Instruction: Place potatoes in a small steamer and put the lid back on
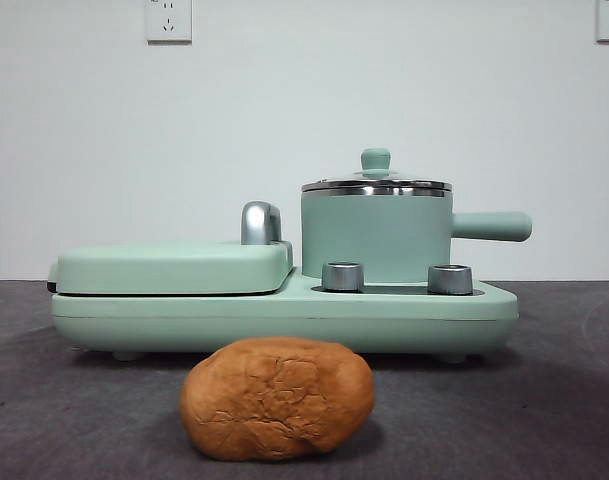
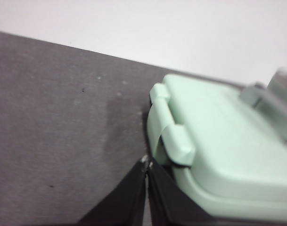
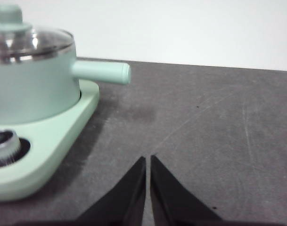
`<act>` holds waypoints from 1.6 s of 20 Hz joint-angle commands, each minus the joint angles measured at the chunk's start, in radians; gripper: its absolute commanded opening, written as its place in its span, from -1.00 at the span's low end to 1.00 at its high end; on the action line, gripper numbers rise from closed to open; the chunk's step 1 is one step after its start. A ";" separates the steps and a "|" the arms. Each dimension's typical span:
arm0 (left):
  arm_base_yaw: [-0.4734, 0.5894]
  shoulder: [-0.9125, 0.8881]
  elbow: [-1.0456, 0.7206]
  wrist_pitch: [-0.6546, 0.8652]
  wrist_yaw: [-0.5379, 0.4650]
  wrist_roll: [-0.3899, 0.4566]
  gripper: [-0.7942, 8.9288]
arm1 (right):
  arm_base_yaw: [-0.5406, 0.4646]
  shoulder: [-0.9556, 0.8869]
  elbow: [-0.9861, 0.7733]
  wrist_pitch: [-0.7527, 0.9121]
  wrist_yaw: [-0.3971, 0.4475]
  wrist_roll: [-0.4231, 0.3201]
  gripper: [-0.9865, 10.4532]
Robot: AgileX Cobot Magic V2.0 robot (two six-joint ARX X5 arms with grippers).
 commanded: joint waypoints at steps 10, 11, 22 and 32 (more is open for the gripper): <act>0.000 -0.002 -0.011 0.278 0.003 -0.377 -0.82 | 0.000 -0.002 0.003 0.253 -0.006 0.386 -0.80; 0.000 -0.002 -0.004 0.285 0.003 -0.376 -0.82 | 0.000 -0.002 0.013 0.261 -0.018 0.407 -0.80; 0.000 0.079 0.257 0.101 0.138 -0.118 -0.82 | 0.000 0.085 0.250 0.057 -0.249 0.352 -0.80; 0.000 0.206 0.523 -0.161 0.330 0.447 -0.82 | 0.001 0.204 0.450 -0.082 -0.397 0.012 -0.80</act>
